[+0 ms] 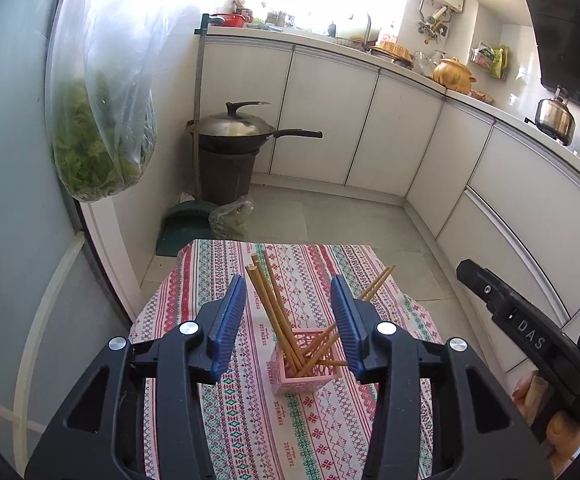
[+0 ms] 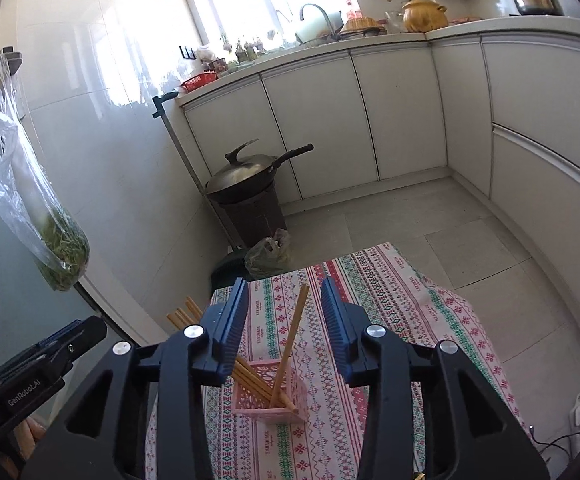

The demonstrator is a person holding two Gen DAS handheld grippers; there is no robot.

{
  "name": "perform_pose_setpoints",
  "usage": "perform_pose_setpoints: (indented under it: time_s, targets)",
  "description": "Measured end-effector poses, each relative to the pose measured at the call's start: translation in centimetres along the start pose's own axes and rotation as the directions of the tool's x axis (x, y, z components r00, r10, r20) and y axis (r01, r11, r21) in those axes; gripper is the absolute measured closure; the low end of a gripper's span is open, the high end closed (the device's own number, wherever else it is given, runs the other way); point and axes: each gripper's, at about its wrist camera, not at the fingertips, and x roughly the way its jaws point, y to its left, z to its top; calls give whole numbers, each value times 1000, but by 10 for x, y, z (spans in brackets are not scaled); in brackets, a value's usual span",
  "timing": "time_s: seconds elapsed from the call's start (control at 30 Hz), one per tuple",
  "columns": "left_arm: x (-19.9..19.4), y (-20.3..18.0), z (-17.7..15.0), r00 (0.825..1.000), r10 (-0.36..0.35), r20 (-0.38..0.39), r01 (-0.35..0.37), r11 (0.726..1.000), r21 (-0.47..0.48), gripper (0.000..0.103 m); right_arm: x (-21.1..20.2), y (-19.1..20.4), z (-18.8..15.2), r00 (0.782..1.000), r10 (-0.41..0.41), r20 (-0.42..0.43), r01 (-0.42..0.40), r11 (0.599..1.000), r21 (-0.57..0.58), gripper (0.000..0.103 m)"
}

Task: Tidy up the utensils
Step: 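Lower both chopsticks into the pink cup and open both grippers, then withdraw both grippers toward the black gold-tipped chopsticks on the cloth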

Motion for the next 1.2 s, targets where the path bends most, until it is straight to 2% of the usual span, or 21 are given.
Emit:
perform_pose_setpoints:
  time_s: [0.13, 0.2, 0.33, 0.43, 0.6, 0.93, 1.2]
  targets:
    - [2, -3, -4, 1000, 4, -7, -3, 1000, 15, 56, 1, 0, -9, 999, -32, -20, 31, 999, -42, 59]
    - [2, -5, -6, 1000, 7, -7, -6, 1000, 21, 52, 1, -1, -13, 999, -46, -25, 44, 997, -57, 49]
    - [4, -11, -11, 1000, 12, -12, -11, 999, 39, 43, -1, -3, -18, 998, -64, -25, 62, 995, -77, 45]
    - [6, -14, -15, 1000, 17, -19, -16, 999, 50, 36, -4, -7, -21, 996, -83, -21, 81, 994, -79, 35]
    - [8, -20, -21, 999, 19, -28, -17, 997, 75, 31, -7, -18, -26, 992, -123, -20, 121, 990, -78, 27]
    - [10, -34, -31, 999, 22, -34, -18, 994, 108, 20, -17, -39, -36, 983, -182, -22, 180, 981, -65, 19]
    - [14, -48, -46, 998, 17, -62, -8, 991, 137, 11, -32, -60, -44, 981, -190, -38, 190, 982, -22, 11]
